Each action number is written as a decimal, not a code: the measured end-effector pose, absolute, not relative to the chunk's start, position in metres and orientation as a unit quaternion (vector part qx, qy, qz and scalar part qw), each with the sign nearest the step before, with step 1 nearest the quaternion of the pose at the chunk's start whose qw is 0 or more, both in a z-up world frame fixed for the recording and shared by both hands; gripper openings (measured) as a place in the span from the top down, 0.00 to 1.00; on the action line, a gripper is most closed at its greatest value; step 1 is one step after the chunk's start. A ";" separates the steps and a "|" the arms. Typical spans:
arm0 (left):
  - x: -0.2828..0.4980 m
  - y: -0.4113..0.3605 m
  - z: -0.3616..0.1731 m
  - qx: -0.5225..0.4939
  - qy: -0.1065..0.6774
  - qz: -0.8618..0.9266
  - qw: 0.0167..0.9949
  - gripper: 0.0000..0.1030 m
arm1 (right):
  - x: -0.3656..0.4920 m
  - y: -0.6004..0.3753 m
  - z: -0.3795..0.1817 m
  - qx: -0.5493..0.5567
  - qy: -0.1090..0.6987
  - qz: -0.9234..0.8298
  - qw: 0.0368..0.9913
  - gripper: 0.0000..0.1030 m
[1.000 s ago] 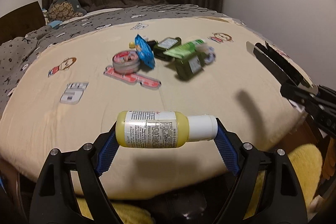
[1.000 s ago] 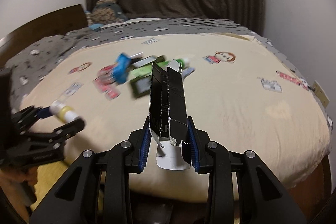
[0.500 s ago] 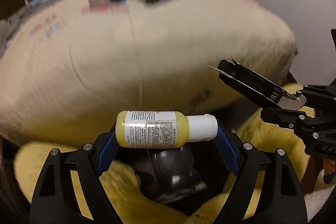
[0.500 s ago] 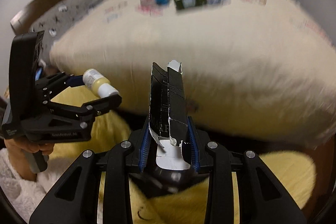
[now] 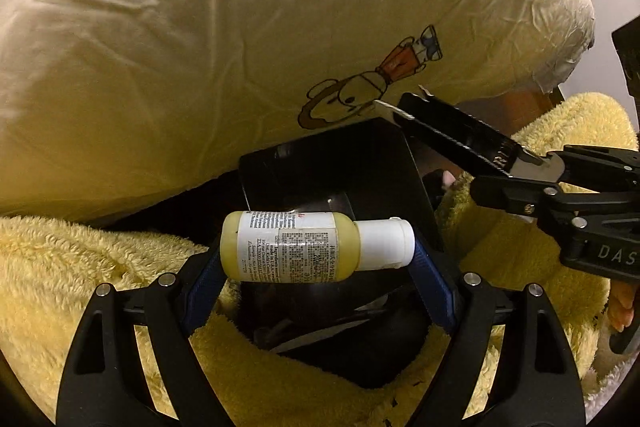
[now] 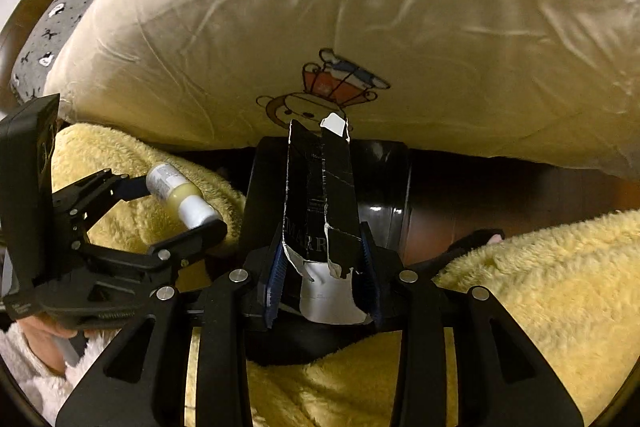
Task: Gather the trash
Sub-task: 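Carry both items down to the bin below the bed and release them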
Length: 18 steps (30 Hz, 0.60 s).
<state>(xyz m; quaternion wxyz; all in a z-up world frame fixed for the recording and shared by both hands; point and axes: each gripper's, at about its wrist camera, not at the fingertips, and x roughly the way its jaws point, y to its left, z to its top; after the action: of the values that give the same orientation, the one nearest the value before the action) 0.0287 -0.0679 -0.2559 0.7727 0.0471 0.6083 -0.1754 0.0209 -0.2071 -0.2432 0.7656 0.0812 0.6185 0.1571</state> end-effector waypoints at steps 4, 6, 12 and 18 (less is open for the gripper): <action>0.035 -0.072 -0.263 0.049 0.614 -0.180 0.767 0.20 | 0.037 -0.207 -0.248 0.096 0.620 0.156 0.763 0.50; 0.034 -0.073 -0.263 0.048 0.612 -0.180 0.769 0.17 | 0.040 -0.206 -0.244 0.101 0.614 0.156 0.767 0.39; 0.035 -0.070 -0.247 0.055 0.594 -0.170 0.785 0.13 | 0.046 -0.215 -0.220 0.093 0.581 0.143 0.796 0.39; 0.047 -0.059 -0.199 0.052 0.541 -0.174 0.821 0.12 | 0.057 -0.235 -0.162 0.084 0.508 0.135 0.847 0.36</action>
<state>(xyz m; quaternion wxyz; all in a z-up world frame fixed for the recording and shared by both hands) 0.0469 -0.0590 -0.1994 0.8210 0.0516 0.5415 -0.1736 0.0571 -0.2350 -0.1624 0.8467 0.0840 0.5077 0.1353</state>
